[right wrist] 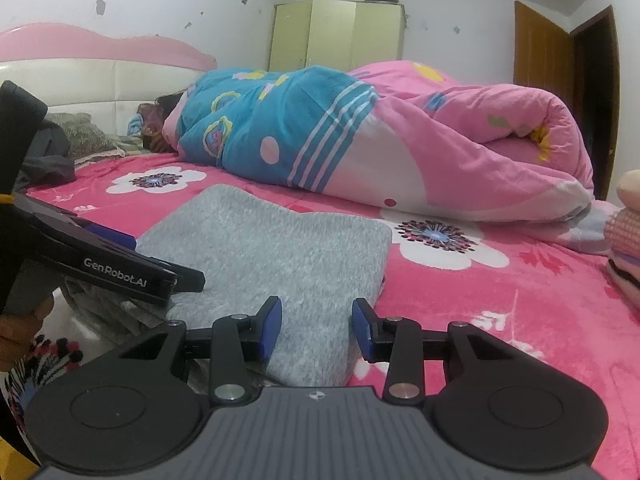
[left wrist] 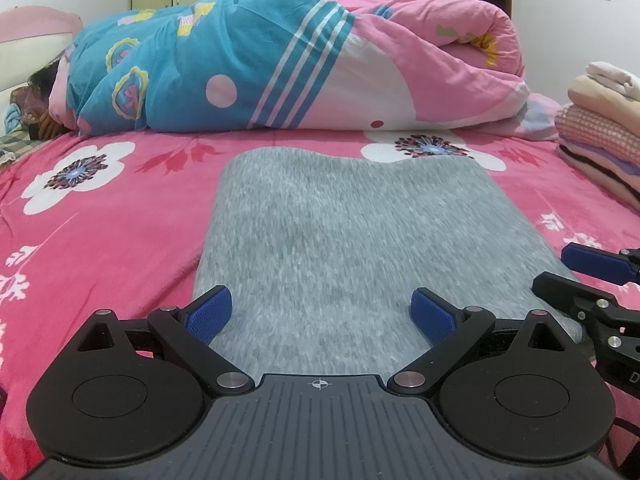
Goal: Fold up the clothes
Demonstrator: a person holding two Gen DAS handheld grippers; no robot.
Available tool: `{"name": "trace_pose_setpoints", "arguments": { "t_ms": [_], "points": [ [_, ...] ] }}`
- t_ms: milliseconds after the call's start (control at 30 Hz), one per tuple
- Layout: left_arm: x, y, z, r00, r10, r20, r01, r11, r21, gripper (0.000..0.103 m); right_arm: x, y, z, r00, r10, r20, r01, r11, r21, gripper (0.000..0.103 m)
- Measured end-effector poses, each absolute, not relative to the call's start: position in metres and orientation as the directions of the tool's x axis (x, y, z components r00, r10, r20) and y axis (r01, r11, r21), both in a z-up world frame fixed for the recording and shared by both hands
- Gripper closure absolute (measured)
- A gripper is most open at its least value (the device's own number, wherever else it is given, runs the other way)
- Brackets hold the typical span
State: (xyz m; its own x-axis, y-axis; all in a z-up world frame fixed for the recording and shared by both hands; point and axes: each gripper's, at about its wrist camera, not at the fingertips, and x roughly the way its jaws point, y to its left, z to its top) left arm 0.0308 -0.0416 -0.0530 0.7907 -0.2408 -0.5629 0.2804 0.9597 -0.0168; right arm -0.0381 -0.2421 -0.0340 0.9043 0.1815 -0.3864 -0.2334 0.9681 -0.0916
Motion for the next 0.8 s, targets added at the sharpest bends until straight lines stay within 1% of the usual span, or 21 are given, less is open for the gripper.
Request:
{"name": "trace_pose_setpoints", "arguments": {
  "t_ms": [267,367,533,600,733,800],
  "points": [
    [0.027,-0.041,-0.051,0.791,-0.239,-0.564,0.278,0.96,-0.018,0.005,-0.035,-0.244,-0.033,0.902,0.187,-0.39,-0.24,0.966,-0.093,0.061],
    [0.027,-0.04,-0.051,0.788,-0.24,-0.566,0.278,0.96,-0.021,0.005,-0.033,-0.243,-0.025,0.898,0.183,-0.4,-0.245,0.963,-0.109,0.061],
    [0.026,-0.039,-0.051,0.788,-0.245,-0.565,0.278,0.96,-0.029,0.005,-0.038,-0.237,-0.004,0.914,0.191,-0.357,-0.257,0.955,-0.149,0.061],
    [0.026,-0.038,-0.051,0.788,-0.248,-0.563,0.28,0.959,-0.031,0.005,-0.037,-0.233,-0.005,0.91,0.197,-0.366,-0.273,0.947,-0.168,0.061],
    [0.025,-0.037,-0.051,0.786,-0.258,-0.562,0.29,0.956,-0.033,0.005,-0.038,-0.224,-0.019,0.889,0.193,-0.416,-0.296,0.934,-0.2,0.061],
    [0.024,-0.036,-0.051,0.784,-0.263,-0.562,0.295,0.955,-0.035,0.005,-0.043,-0.225,-0.021,0.889,0.191,-0.416,-0.294,0.935,-0.199,0.061]
  ]
}}
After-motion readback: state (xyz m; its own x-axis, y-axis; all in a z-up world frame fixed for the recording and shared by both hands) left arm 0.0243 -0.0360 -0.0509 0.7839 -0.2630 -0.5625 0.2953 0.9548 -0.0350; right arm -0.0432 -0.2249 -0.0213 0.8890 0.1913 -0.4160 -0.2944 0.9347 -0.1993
